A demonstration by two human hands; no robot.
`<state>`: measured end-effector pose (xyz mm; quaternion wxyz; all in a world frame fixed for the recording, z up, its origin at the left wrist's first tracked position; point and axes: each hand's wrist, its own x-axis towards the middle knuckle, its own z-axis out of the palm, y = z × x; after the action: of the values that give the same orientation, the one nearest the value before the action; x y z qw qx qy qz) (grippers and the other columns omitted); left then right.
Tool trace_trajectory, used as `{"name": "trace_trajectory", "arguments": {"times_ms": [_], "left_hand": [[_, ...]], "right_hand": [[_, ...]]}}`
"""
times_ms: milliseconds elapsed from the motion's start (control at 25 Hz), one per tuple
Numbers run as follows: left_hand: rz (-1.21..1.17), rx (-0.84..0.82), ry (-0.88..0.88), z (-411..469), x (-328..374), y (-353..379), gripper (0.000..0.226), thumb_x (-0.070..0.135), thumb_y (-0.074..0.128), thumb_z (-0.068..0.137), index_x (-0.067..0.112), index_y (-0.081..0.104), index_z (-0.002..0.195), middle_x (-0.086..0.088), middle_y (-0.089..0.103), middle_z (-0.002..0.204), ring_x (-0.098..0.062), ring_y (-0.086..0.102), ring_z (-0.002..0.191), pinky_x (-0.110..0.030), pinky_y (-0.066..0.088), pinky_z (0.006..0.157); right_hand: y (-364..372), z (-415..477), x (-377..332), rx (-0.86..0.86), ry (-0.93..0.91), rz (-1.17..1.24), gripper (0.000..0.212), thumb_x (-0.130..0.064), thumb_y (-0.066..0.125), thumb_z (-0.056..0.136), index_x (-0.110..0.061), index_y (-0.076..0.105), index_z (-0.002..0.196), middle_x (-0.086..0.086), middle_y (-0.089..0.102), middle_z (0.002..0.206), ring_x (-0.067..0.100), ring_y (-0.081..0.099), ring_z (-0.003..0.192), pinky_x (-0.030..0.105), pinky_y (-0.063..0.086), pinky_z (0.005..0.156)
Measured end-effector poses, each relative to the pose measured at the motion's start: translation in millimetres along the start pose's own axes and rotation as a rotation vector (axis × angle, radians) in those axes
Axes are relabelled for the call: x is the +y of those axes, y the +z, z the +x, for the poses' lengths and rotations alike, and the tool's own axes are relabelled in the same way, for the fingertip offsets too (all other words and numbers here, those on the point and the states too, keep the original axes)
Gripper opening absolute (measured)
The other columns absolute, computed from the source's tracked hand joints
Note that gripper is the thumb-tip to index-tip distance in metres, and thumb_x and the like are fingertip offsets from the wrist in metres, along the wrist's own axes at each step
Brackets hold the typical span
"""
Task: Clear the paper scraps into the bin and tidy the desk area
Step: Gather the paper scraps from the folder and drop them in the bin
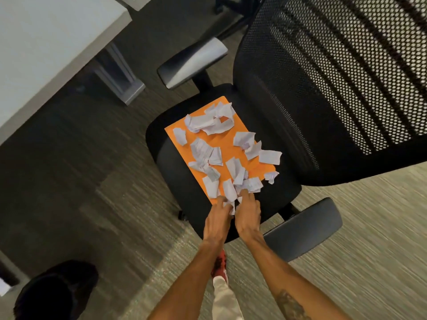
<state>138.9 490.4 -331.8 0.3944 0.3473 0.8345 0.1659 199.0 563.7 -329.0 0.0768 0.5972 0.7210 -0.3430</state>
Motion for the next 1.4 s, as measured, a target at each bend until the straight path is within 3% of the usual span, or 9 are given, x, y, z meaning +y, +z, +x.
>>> {"name": "trace_trajectory", "arguments": {"times_ms": [120, 280, 480, 600, 760, 960, 1120, 1240, 1400], "left_hand": [[-0.017, 0.06, 0.017, -3, -1, -8, 0.016, 0.03, 0.041, 0.089, 0.033, 0.052, 0.102, 0.0, 0.062, 0.101, -0.024, 0.059, 0.091, -0.052, 0.05, 0.079], [0.054, 0.241, 0.054, -26, -23, -16, 0.018, 0.035, 0.034, 0.101, 0.024, 0.048, 0.098, 0.006, 0.055, 0.092, -0.018, 0.05, 0.084, -0.039, 0.045, 0.064], [-0.246, 0.314, -0.27, -15, -44, -35, 0.021, 0.031, 0.042, 0.093, 0.021, 0.038, 0.076, -0.002, 0.054, 0.066, -0.023, 0.049, 0.059, -0.038, 0.033, 0.056], [-0.294, 0.366, -0.346, 11, -38, -41, 0.016, 0.021, 0.053, 0.091, 0.011, 0.044, 0.083, -0.009, 0.06, 0.071, -0.031, 0.058, 0.065, -0.044, 0.043, 0.062], [-0.421, 0.369, -0.363, 31, -11, -41, 0.008, 0.025, 0.04, 0.099, 0.027, 0.033, 0.103, 0.003, 0.059, 0.081, -0.028, 0.06, 0.077, -0.043, 0.043, 0.06], [-0.24, 0.22, -0.304, 47, -2, -37, 0.054, 0.055, 0.054, 0.094, 0.02, 0.038, 0.132, -0.01, 0.057, 0.121, -0.035, 0.06, 0.109, -0.047, 0.052, 0.086], [-0.156, 0.21, -0.248, 43, -10, -39, 0.029, 0.041, 0.038, 0.101, 0.016, 0.051, 0.105, -0.003, 0.051, 0.109, -0.031, 0.06, 0.094, -0.046, 0.051, 0.079], [-0.179, 0.274, -0.21, 30, -27, -39, 0.028, 0.036, 0.042, 0.1, 0.013, 0.05, 0.085, 0.0, 0.043, 0.095, -0.026, 0.054, 0.071, -0.038, 0.041, 0.062], [-0.184, 0.388, -0.232, 19, -52, -47, 0.027, 0.028, 0.057, 0.09, 0.015, 0.046, 0.069, 0.002, 0.048, 0.087, -0.018, 0.05, 0.063, -0.034, 0.039, 0.059]], "right_hand": [[0, -5, -5, 0.056, -0.013, 0.071, 0.033, 0.002, 0.051, 0.093, -0.009, 0.051, 0.124, 0.011, 0.055, 0.121, 0.033, 0.058, 0.101, 0.045, 0.052, 0.079], [7, -9, -18, 0.073, -0.142, 0.099, 0.037, -0.004, 0.048, 0.097, -0.015, 0.048, 0.132, 0.007, 0.05, 0.131, 0.028, 0.052, 0.109, 0.043, 0.05, 0.087], [22, 7, -27, 0.01, -0.199, -0.2, 0.047, -0.019, 0.049, 0.101, -0.023, 0.034, 0.146, 0.012, 0.032, 0.15, 0.031, 0.043, 0.125, 0.041, 0.055, 0.089], [28, 9, -19, 0.0, -0.207, -0.214, 0.039, -0.014, 0.05, 0.102, -0.021, 0.042, 0.139, 0.01, 0.037, 0.145, 0.029, 0.046, 0.12, 0.036, 0.052, 0.086], [27, 8, -8, -0.049, -0.24, -0.136, 0.034, -0.005, 0.042, 0.102, -0.01, 0.045, 0.136, 0.011, 0.049, 0.137, 0.03, 0.052, 0.112, 0.039, 0.045, 0.094], [4, -3, -19, -0.101, -0.138, 0.34, 0.046, -0.041, 0.041, 0.105, -0.028, 0.029, 0.148, 0.0, 0.063, 0.122, 0.022, 0.066, 0.105, 0.039, 0.056, 0.084], [-2, 3, -47, -0.009, -0.236, 0.303, 0.027, -0.035, 0.045, 0.101, -0.026, 0.052, 0.126, -0.014, 0.06, 0.106, 0.011, 0.062, 0.096, 0.027, 0.05, 0.077], [5, 19, -71, 0.049, -0.243, 0.221, 0.018, -0.025, 0.045, 0.1, -0.016, 0.059, 0.106, -0.001, 0.06, 0.095, 0.02, 0.062, 0.087, 0.037, 0.052, 0.074], [18, 34, -83, 0.136, -0.232, 0.144, 0.024, -0.028, 0.045, 0.101, -0.012, 0.061, 0.11, 0.005, 0.057, 0.104, 0.019, 0.057, 0.086, 0.039, 0.051, 0.073]]}}
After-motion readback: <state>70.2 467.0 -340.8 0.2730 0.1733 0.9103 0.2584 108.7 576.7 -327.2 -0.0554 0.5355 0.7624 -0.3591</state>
